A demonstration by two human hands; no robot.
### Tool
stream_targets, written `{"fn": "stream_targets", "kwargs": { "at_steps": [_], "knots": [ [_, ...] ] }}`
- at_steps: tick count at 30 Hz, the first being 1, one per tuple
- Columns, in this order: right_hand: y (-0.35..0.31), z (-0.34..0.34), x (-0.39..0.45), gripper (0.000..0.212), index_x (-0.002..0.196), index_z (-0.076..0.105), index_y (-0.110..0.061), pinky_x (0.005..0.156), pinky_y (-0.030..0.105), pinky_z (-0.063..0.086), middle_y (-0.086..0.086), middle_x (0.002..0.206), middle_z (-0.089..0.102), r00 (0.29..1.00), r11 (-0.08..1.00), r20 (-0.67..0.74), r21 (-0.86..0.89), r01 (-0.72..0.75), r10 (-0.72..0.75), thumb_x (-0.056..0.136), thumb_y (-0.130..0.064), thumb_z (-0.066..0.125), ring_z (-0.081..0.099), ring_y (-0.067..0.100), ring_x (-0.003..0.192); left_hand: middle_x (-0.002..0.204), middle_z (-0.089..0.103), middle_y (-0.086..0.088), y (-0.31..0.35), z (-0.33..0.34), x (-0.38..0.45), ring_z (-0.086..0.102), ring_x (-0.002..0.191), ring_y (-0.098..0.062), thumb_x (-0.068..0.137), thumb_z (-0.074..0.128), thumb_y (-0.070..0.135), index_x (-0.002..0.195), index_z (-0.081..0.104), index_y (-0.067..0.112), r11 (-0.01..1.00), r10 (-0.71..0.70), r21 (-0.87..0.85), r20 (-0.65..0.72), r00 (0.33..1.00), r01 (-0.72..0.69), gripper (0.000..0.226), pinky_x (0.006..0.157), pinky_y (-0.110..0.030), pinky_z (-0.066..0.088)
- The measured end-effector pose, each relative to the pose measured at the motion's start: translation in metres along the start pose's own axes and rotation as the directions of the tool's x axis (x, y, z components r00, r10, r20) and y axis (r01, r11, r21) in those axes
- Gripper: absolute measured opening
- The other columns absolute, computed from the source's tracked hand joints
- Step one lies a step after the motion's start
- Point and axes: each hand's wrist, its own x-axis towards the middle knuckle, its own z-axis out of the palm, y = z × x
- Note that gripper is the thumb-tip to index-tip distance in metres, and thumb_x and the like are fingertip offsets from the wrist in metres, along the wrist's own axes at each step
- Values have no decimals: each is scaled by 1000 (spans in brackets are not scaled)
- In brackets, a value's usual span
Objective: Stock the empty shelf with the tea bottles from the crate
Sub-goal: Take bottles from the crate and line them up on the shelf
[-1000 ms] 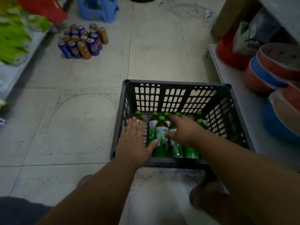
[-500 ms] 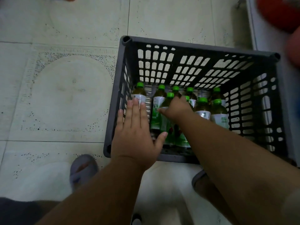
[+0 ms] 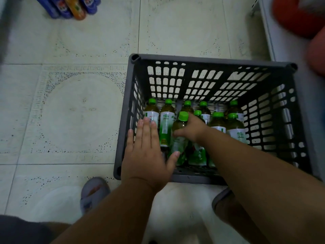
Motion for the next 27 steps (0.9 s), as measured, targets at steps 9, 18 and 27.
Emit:
{"fn": "stream_targets", "kwargs": {
  "at_steps": [9, 18, 27],
  "knots": [
    [-69, -68, -120, 43, 91, 62, -28, 64, 28, 55, -6, 86, 72, 946, 964, -189, -11, 266, -263, 62, -31, 93, 70, 9, 79, 165, -15, -10, 20, -44, -16, -19, 149, -18, 84, 6, 79, 154, -18, 15, 995, 54, -81, -58, 997, -59, 98, 119, -38, -13],
    [-131, -146, -311, 32, 87, 66, -23, 60, 14, 52, -12, 84, 74, 730, 807, -414, -21, 590, -544, 73, -44, 85, 70, 0, 74, 158, 36, 5, 108, -154, -83, 36, 141, -15, 75, 66, 71, 155, 24, 32, 786, 83, -573, -277, 957, -234, 99, 112, -46, 37],
    [-92, -212, -483, 46, 95, 69, -25, 77, 33, 60, -9, 87, 75, 535, 771, -651, -122, 625, -538, 61, -52, 83, 72, 5, 83, 122, 59, 30, 214, -196, -143, 55, 109, 15, 54, 79, 75, 135, 44, 47, 484, 439, -751, -236, 867, -449, 93, 82, -9, 47]
  ]
}}
